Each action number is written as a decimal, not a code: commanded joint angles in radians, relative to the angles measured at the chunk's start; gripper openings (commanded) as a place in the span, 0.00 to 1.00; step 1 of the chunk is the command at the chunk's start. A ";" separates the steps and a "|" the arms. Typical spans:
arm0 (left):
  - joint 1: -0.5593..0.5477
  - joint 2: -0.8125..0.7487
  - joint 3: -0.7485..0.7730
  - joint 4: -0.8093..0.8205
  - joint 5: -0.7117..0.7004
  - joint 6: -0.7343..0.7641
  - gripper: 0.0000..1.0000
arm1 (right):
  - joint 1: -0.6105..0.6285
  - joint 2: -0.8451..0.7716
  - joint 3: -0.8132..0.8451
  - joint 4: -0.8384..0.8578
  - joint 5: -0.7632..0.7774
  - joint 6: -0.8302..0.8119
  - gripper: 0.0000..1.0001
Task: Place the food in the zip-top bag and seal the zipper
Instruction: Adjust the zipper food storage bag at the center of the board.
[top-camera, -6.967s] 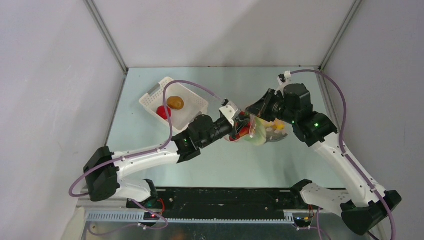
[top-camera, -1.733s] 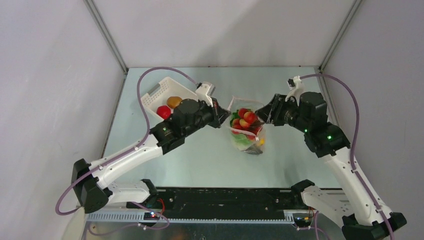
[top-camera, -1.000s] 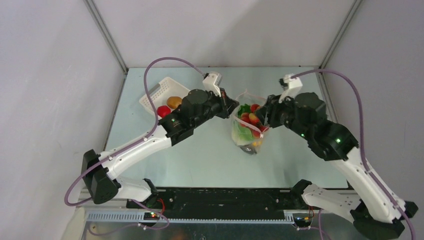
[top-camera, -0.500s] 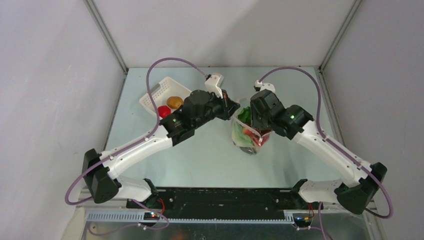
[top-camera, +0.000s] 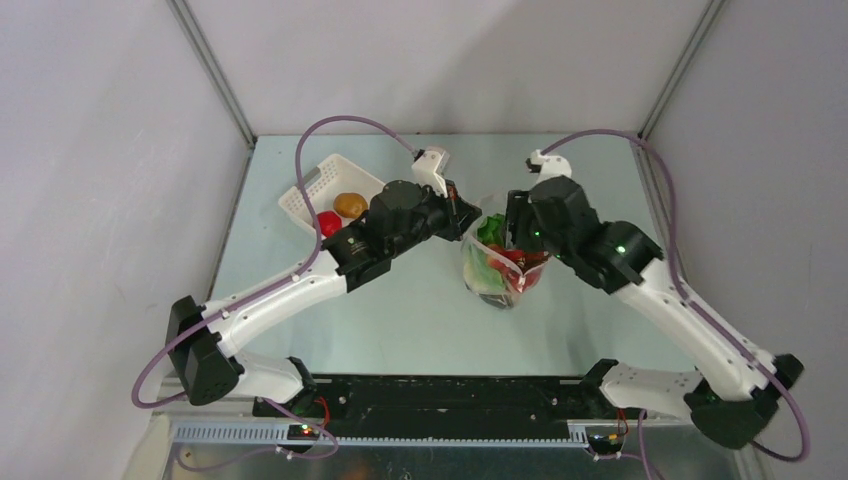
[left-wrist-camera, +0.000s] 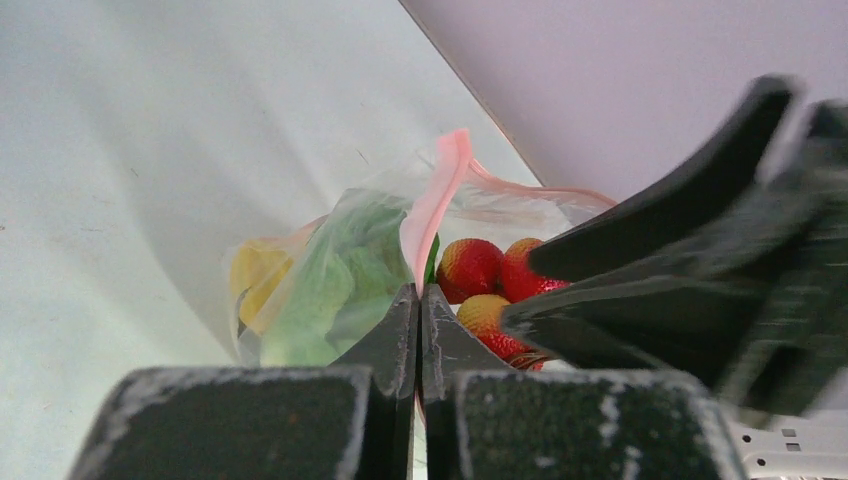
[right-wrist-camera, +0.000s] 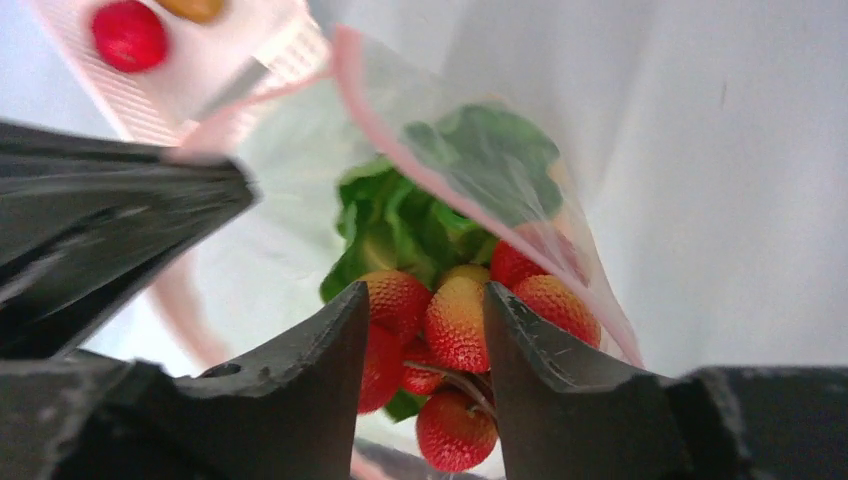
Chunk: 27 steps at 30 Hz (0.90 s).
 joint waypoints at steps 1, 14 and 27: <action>-0.002 -0.025 0.051 0.071 0.000 -0.001 0.00 | 0.008 -0.141 0.014 0.186 -0.066 -0.110 0.53; -0.002 -0.038 0.060 0.060 -0.002 0.016 0.00 | -0.079 -0.300 -0.073 0.072 0.130 -0.069 0.63; -0.004 -0.029 0.085 0.031 -0.029 0.042 0.00 | -0.259 -0.183 -0.110 0.124 -0.072 -0.050 0.06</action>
